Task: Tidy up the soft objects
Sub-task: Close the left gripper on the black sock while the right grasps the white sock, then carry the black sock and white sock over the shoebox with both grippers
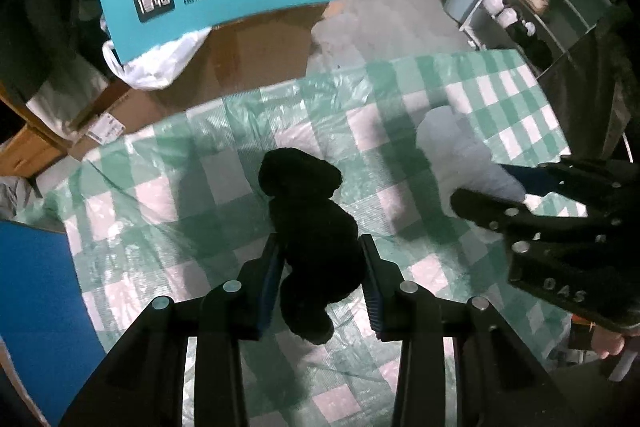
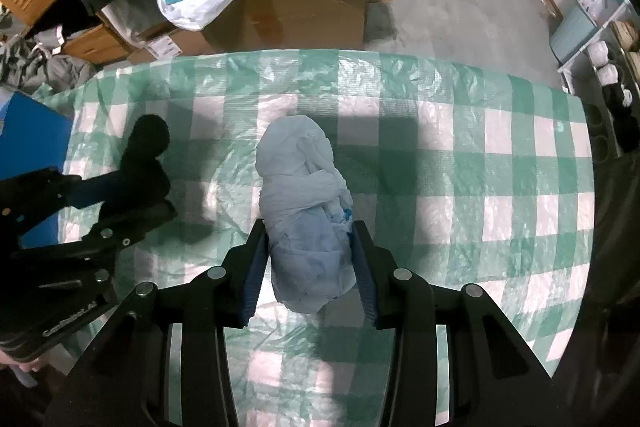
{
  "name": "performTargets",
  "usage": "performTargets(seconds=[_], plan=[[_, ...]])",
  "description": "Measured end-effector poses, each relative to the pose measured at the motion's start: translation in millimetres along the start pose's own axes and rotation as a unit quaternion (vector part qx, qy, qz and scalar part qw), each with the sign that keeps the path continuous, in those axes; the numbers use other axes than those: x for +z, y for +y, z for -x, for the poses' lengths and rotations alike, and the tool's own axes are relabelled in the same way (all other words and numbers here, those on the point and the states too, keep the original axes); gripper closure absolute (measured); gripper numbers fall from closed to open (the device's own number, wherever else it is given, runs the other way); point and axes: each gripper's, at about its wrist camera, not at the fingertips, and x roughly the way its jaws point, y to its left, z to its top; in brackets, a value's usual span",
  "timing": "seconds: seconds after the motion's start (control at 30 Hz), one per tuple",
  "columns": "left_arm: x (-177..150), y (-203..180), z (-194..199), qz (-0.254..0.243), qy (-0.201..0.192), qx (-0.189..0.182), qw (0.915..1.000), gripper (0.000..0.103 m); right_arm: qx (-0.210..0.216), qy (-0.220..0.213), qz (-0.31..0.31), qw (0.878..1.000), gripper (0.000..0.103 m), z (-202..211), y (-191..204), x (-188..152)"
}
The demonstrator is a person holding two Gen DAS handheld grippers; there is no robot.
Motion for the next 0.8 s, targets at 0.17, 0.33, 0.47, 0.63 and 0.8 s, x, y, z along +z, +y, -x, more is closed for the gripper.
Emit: performTargets(seconds=[0.17,0.33,0.47,0.63,0.8], plan=[[-6,-1,23,-0.009,-0.022,0.009,0.9997,0.065,0.004,-0.009,-0.008,1.0,0.064,12,4,-4],[-16,3,43,-0.006,-0.033,0.008,0.9994,0.065,0.006,-0.026,-0.003,1.0,0.064,32,12,-8],[-23,5,63,-0.004,-0.046,0.009,0.9989,0.065,0.013,-0.04,0.002,0.999,0.064,50,20,-12],[-32,8,85,-0.006,-0.061,0.012,0.998,0.065,0.014,-0.058,0.012,0.998,0.064,72,33,-19],[-43,13,108,-0.001,-0.075,0.006,0.9972,0.065,0.02,-0.072,0.019,0.997,0.064,88,43,-26]])
